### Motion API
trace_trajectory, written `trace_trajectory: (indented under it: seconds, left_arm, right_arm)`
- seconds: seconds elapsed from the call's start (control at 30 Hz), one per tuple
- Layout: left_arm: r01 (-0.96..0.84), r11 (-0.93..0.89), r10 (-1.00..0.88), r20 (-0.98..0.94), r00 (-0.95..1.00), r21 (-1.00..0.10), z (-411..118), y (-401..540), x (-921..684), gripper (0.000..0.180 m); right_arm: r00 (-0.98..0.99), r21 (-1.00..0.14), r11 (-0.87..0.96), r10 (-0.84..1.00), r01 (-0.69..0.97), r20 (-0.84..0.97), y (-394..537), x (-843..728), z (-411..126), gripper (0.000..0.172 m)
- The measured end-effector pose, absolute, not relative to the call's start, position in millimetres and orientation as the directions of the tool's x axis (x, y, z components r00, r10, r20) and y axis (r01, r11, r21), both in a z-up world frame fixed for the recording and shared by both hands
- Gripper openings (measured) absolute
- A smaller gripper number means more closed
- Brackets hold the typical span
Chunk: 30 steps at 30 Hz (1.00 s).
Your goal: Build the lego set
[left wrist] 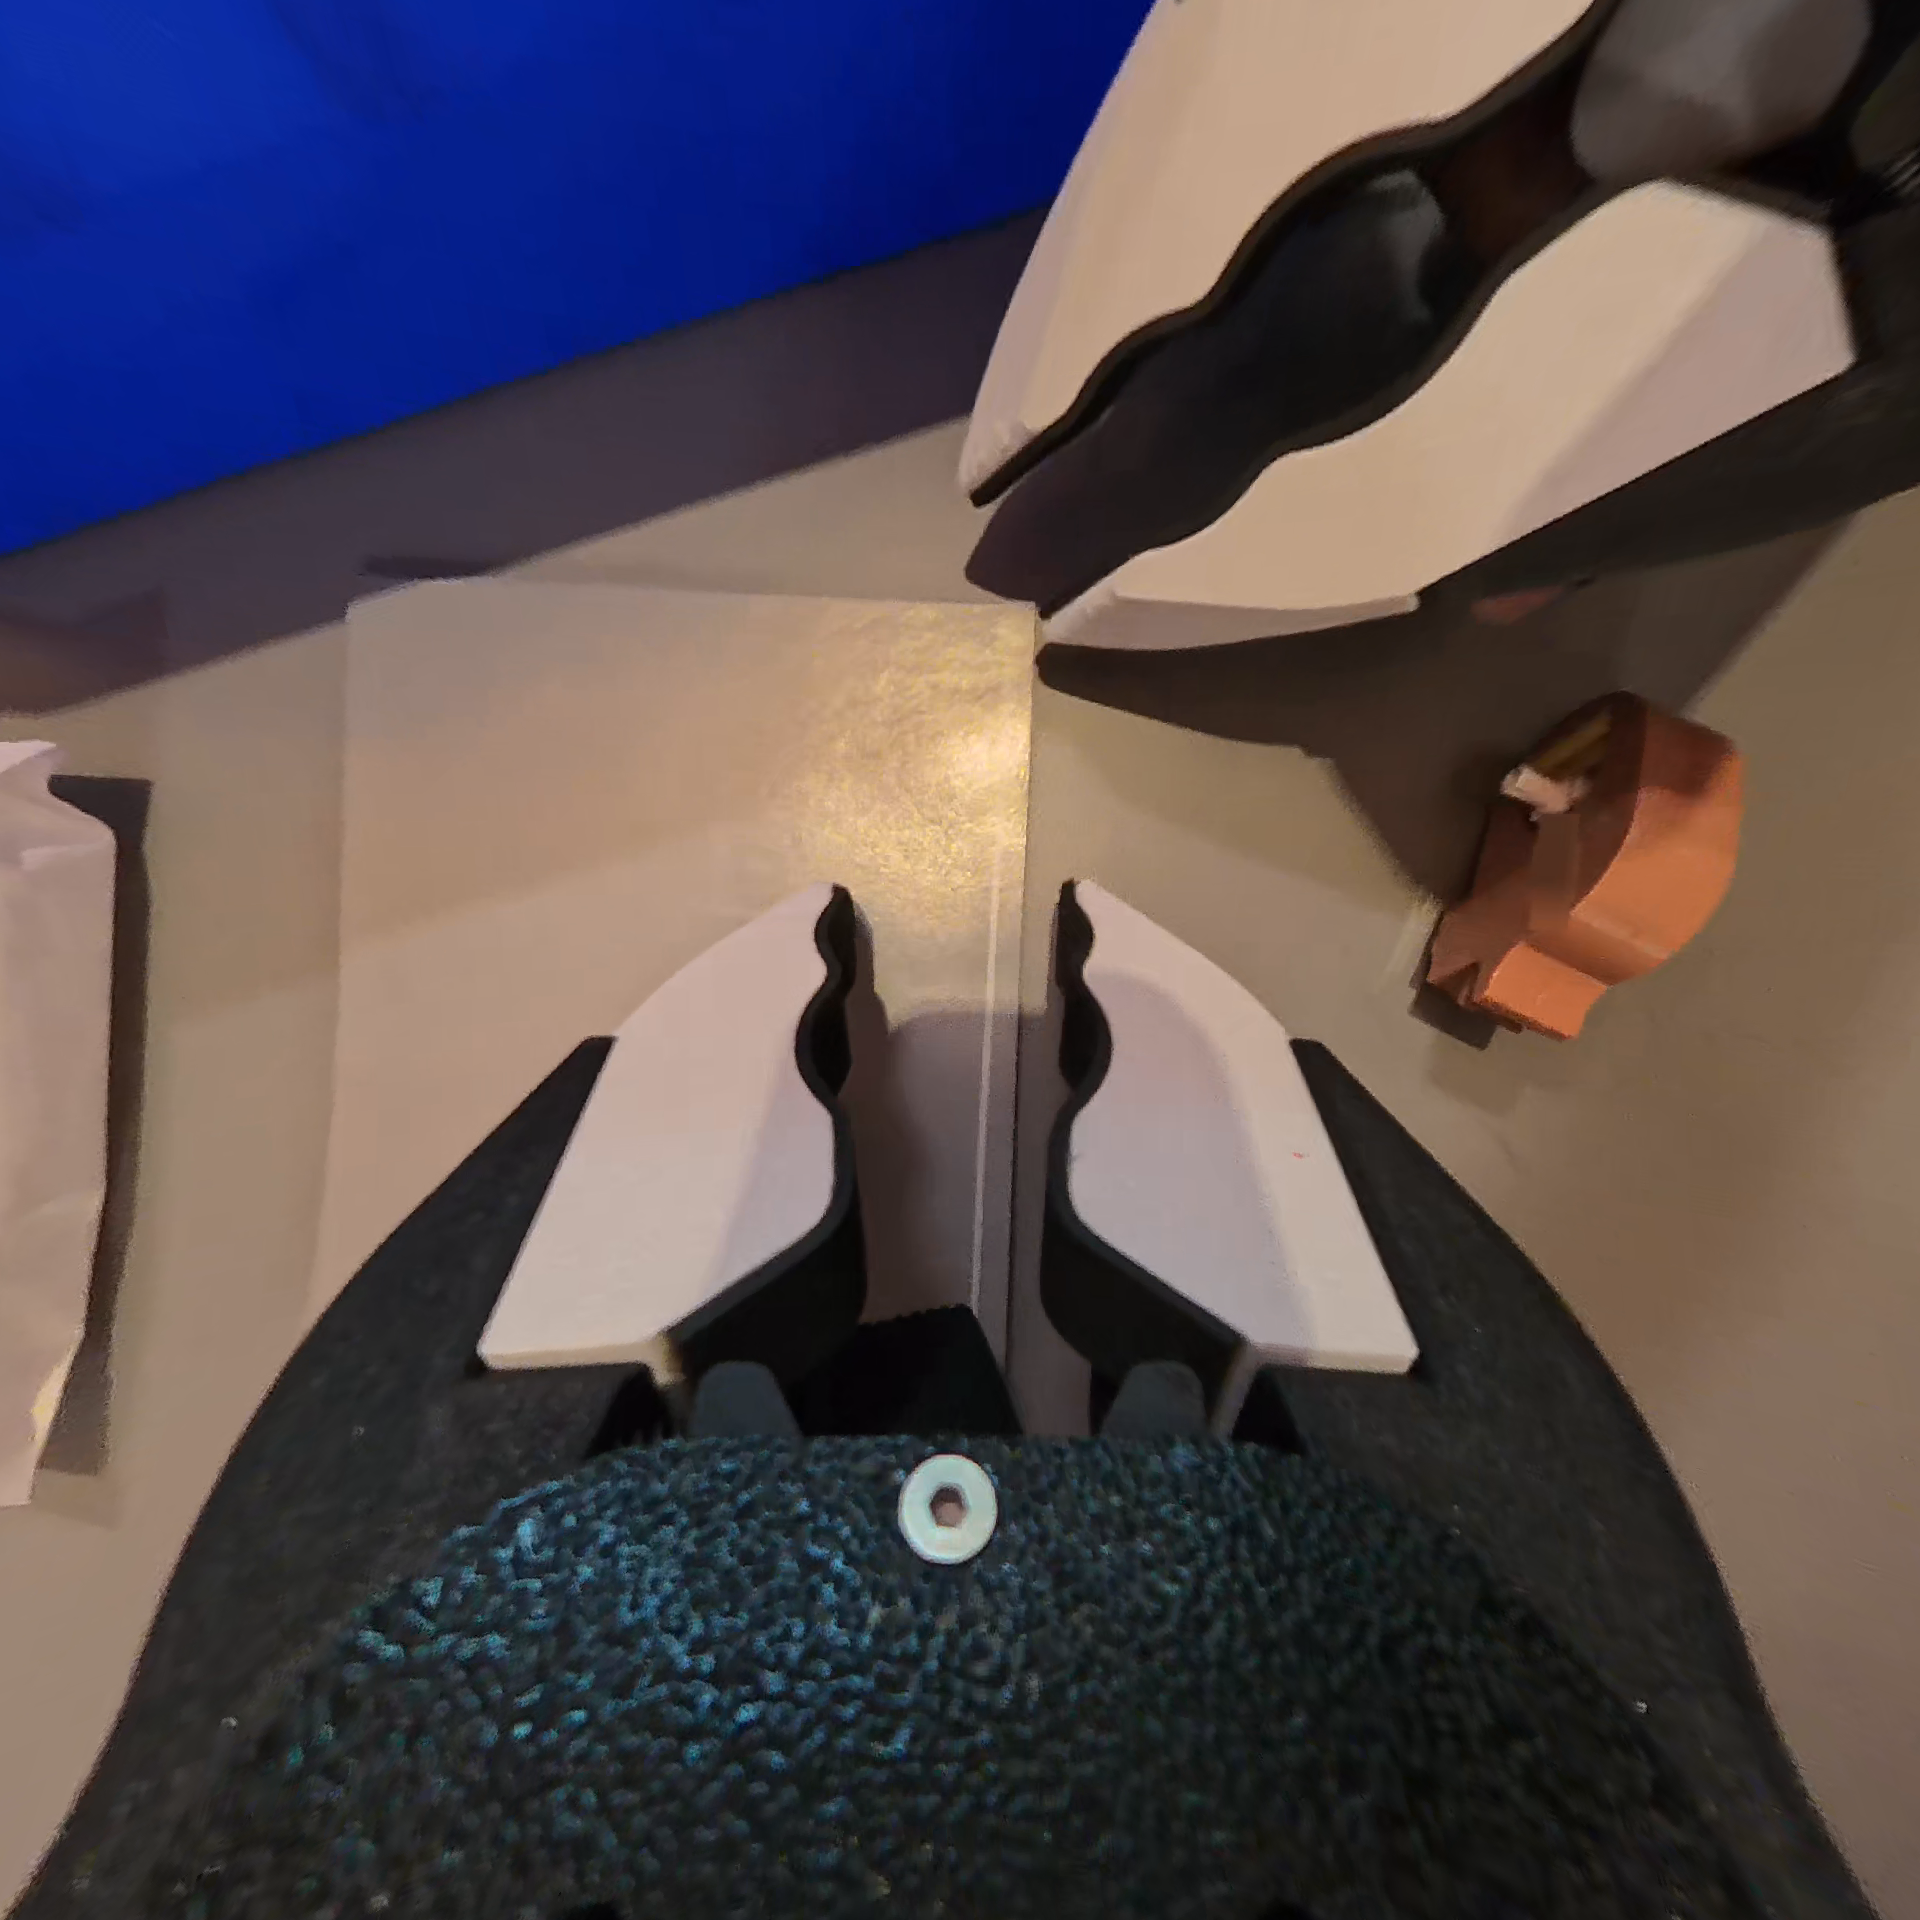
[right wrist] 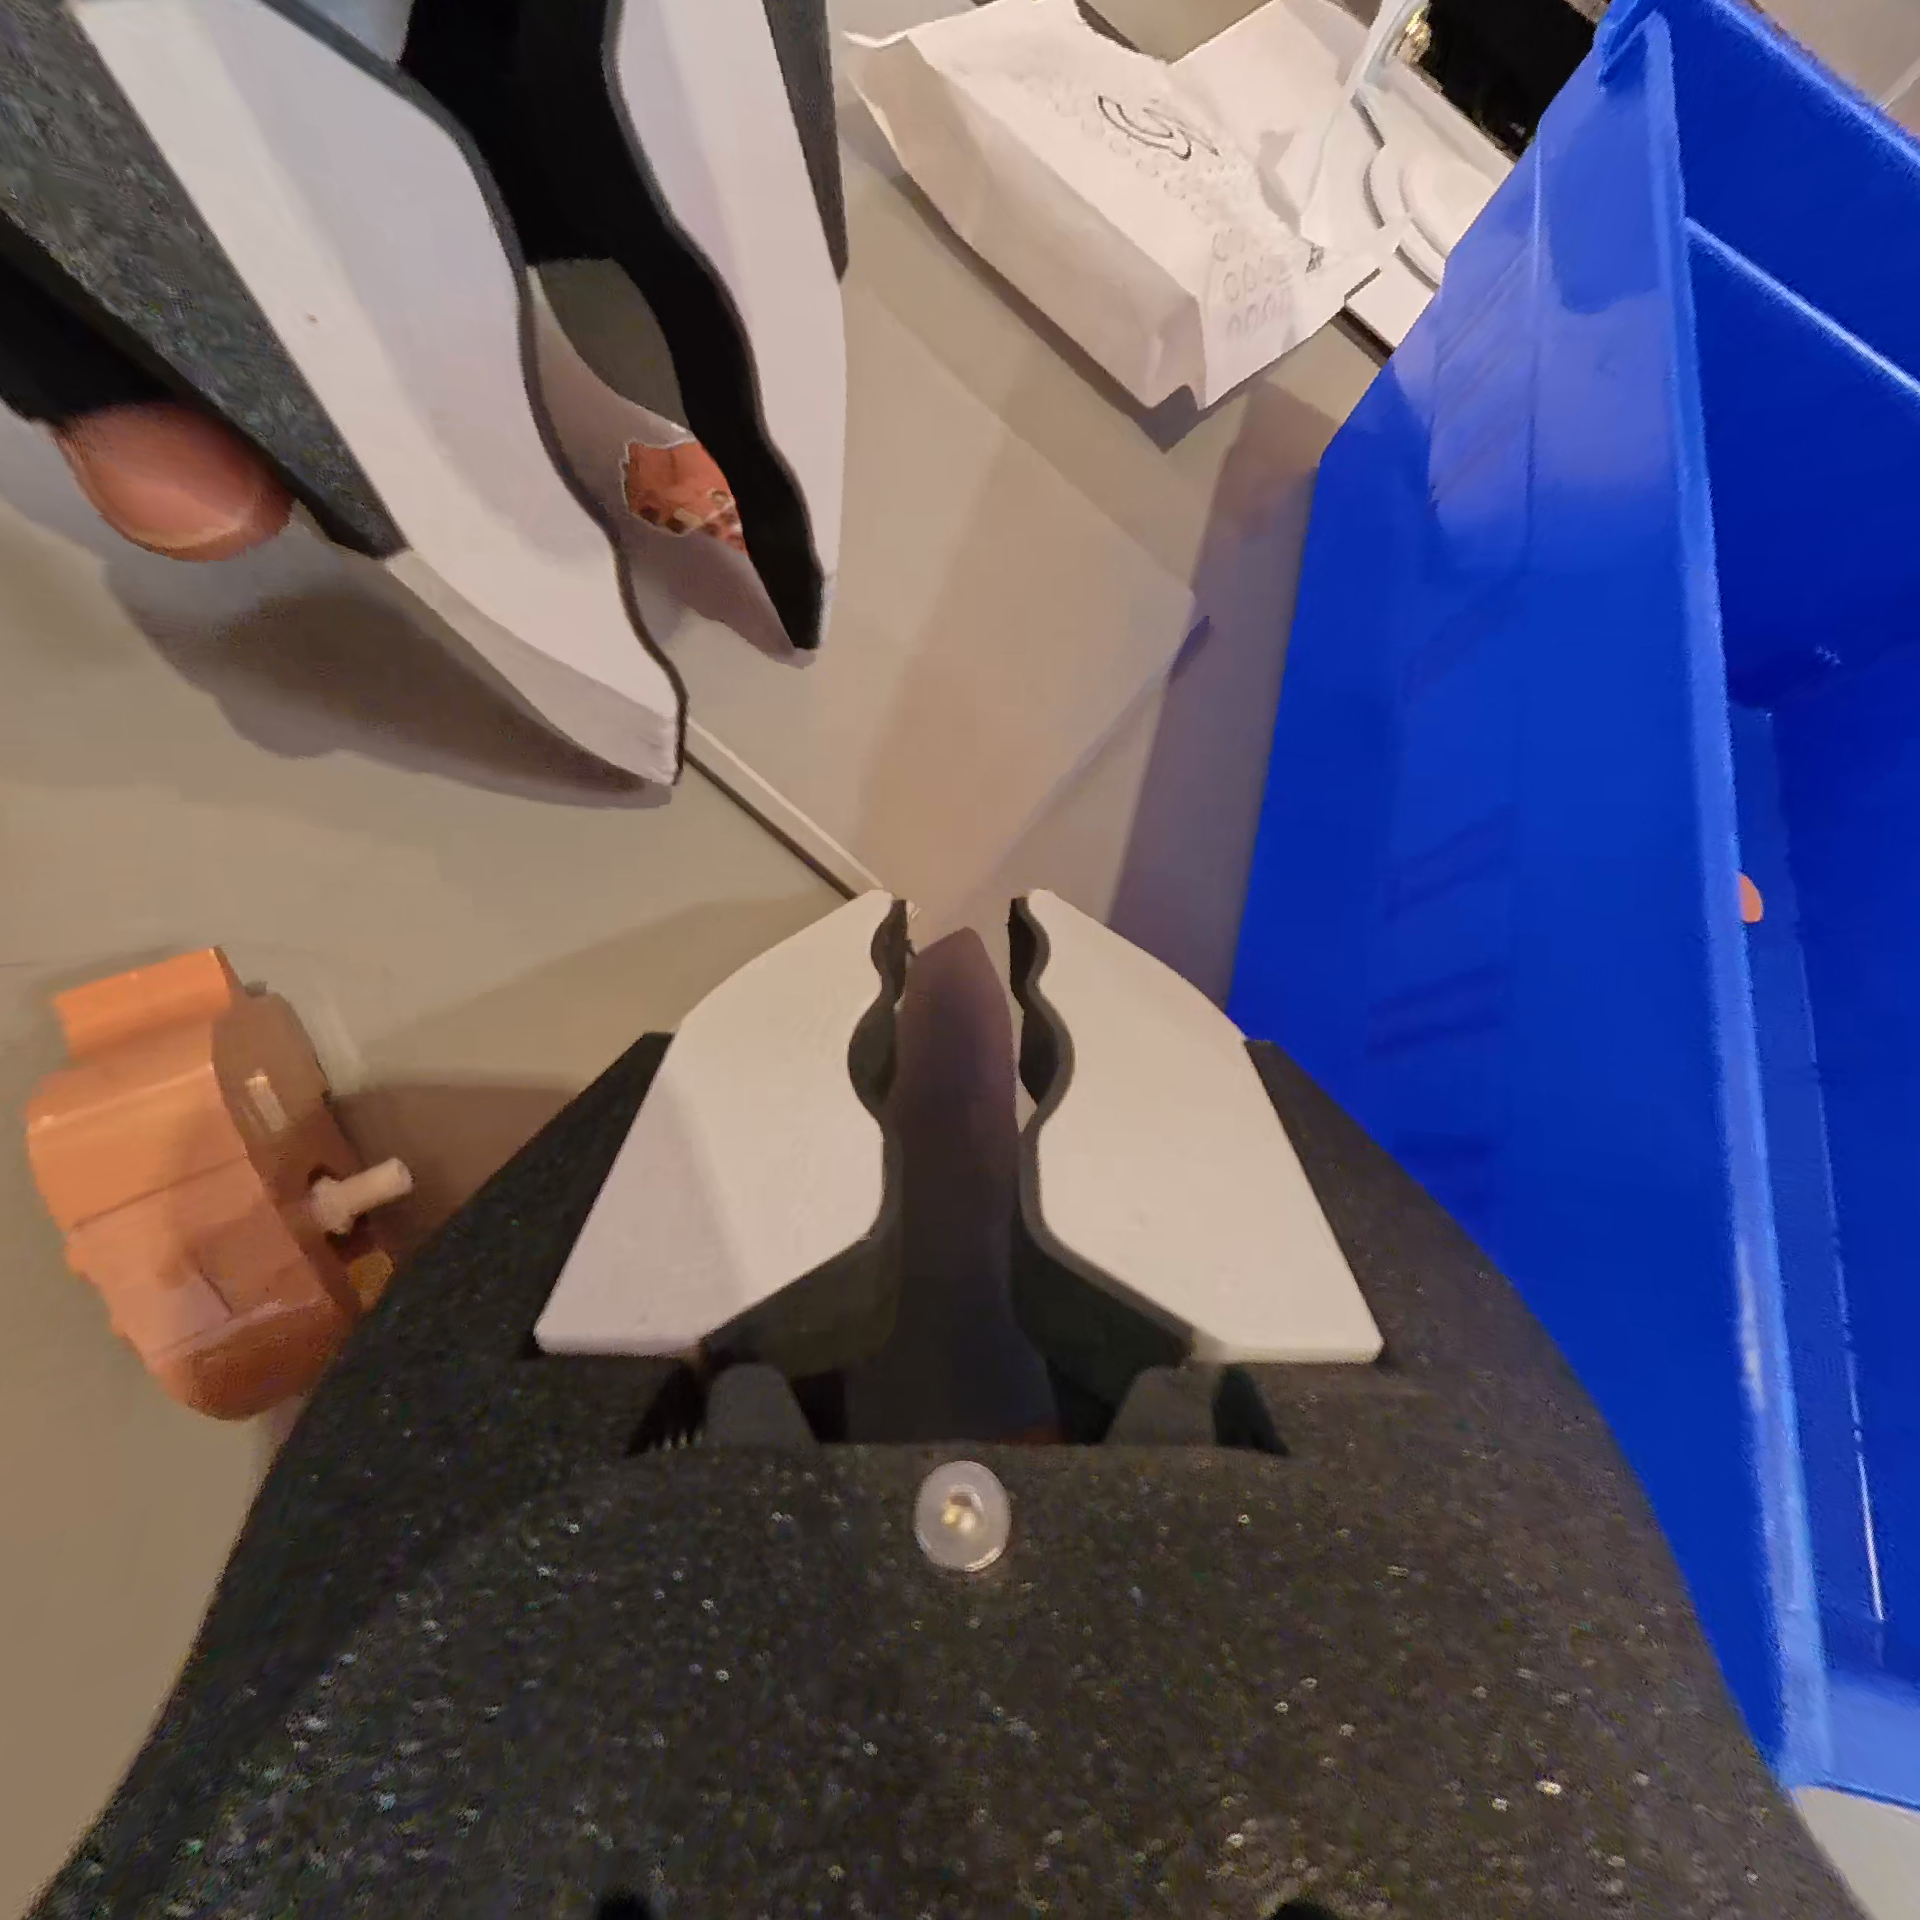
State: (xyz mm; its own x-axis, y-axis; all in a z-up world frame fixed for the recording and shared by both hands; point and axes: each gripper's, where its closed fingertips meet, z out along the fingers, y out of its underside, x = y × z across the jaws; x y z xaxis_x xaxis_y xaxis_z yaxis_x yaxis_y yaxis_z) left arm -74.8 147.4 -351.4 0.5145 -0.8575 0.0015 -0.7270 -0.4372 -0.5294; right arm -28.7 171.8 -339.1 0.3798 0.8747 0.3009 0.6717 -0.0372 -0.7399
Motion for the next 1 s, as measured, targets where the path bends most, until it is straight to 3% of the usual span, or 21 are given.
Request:
trace_trajectory:
  seconds: [1.0]
  left_arm:
    - [-0.716,-0.454,-0.835,-0.027,0.549,-0.53,-344,153,-88,0.037]
  right_arm:
    - [0.382,-0.723,-0.039,0.867,0.69,0.319,177,-30,-342,0.017]
